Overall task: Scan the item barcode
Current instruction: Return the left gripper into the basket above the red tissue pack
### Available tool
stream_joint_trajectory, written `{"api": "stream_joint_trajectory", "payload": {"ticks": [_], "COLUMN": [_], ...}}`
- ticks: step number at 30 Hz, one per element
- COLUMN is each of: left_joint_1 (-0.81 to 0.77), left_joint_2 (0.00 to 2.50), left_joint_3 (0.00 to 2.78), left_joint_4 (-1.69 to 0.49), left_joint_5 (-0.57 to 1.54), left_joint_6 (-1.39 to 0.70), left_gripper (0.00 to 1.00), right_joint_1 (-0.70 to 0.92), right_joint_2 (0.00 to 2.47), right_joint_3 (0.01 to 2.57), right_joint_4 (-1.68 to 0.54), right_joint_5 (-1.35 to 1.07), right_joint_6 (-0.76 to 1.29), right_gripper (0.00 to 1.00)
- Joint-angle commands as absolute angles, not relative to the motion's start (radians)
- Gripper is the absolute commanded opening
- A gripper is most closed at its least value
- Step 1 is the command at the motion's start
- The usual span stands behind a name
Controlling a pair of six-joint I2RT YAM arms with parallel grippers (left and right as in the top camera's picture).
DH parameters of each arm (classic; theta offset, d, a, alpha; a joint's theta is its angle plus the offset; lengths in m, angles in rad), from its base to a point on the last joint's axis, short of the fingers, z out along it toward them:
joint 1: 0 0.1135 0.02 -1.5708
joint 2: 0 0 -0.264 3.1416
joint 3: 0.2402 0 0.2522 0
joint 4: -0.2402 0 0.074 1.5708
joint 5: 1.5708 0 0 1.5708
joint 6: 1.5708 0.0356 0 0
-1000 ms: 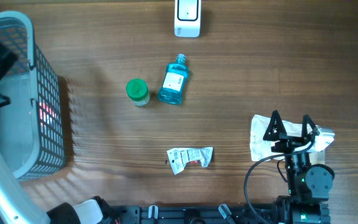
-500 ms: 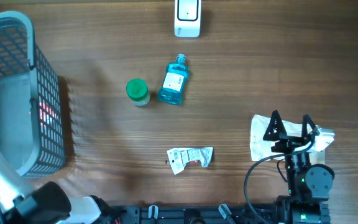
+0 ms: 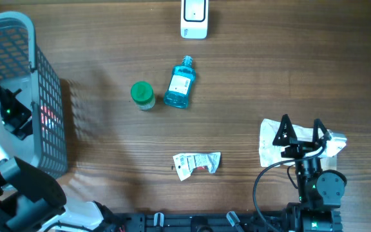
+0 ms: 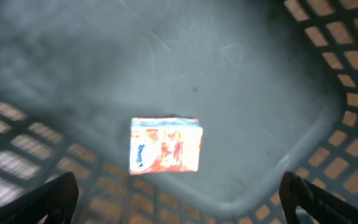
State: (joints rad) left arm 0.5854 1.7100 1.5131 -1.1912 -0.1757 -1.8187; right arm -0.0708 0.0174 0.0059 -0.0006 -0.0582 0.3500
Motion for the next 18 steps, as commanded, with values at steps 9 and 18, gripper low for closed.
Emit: {"api": "stream_joint_trajectory", "payload": {"ticks": [9,18], "left_joint_1": [0.585,0.585], "left_joint_2": [1.831,1.906], "left_joint_3": [1.343,1.343], "left_joint_4": [-1.000,-0.892], "left_joint_5": [-0.196,-0.120], "left_joint_6": [-1.864,-1.864], "left_gripper": [1.00,1.00], "right_joint_1": [-0.071,-0.071], "right_joint_2": [0.010,0.010], "right_joint_3": [0.005,0.005], "right_joint_4": [0.002,0.002], "right_joint_5": [-0.046,-0.045], "right_joint_6": [0.342,0.342], "right_gripper": [1.00,1.00]}}
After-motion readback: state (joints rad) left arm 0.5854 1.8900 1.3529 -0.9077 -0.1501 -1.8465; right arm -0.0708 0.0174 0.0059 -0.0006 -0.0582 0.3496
